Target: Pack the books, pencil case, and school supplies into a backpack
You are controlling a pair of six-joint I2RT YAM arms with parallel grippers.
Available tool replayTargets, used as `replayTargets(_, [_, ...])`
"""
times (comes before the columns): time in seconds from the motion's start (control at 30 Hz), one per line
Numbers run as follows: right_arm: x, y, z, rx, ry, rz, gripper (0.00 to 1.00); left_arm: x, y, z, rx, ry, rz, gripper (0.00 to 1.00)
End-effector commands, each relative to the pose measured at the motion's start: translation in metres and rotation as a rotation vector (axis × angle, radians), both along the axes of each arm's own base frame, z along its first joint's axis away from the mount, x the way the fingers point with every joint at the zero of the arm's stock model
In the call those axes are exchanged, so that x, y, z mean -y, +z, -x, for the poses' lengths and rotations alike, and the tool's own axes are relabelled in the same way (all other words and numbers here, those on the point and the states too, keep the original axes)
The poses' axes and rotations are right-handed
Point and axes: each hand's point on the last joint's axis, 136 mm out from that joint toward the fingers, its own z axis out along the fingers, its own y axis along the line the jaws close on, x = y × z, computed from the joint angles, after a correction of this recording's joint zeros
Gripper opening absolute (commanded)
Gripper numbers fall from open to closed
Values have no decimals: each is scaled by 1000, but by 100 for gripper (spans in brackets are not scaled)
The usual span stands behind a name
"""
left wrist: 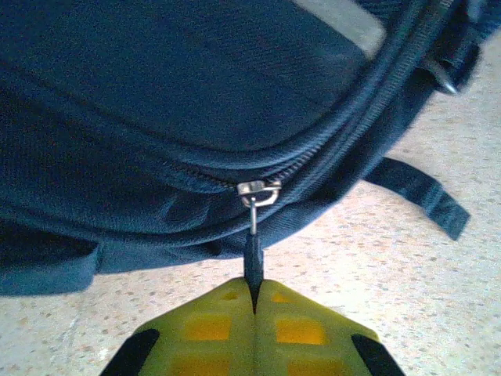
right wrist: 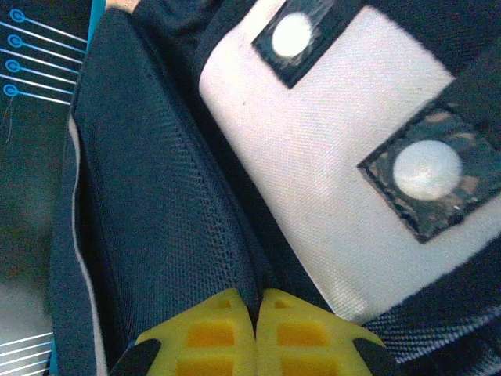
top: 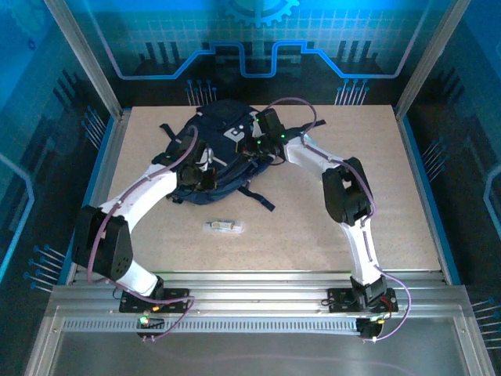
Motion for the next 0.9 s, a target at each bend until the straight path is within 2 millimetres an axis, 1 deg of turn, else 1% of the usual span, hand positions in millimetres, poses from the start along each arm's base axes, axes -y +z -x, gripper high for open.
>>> replayTargets(0.0, [23,34,-48,143,-59,2,0,34,-1,31,-142,-130,44,0])
replayTargets(0.03, [22,37,-48,126,-49,-13,0,44,0,25,-134,-141,63,0])
replayTargets(0.07, [23,39,-46,99,-49,-26,5,51,1,19,-128,-146,80,0])
replayTargets(0.13, [29,44,-40,64,-55,-48,20,65,6,3,-109,-151,109,0])
replayTargets(0.23, [43,54,-26,45,-77,-73,39,85,10,-14,-84,-168,144,0])
replayTargets(0.3, [54,56,-14,24,-101,-87,47,94,10,-21,-76,-181,151,0])
replayTargets(0.33, [58,56,-7,7,-110,-96,48,97,8,-23,-75,-185,145,0])
replayTargets(0.43, [65,48,13,-49,-128,-113,49,96,-1,-26,-78,-184,112,0])
replayTargets(0.5, [63,40,24,-78,-136,-141,49,91,-7,-25,-78,-172,90,0])
replayTargets(0.57, [60,28,31,-116,-143,-166,46,86,-13,-23,-79,-160,68,0])
replayTargets(0.7, [44,9,41,-176,-131,-213,39,83,-15,-19,-67,-150,73,0])
replayTargets(0.87, [18,-5,46,-208,-98,-261,36,85,-12,-19,-44,-144,93,0])
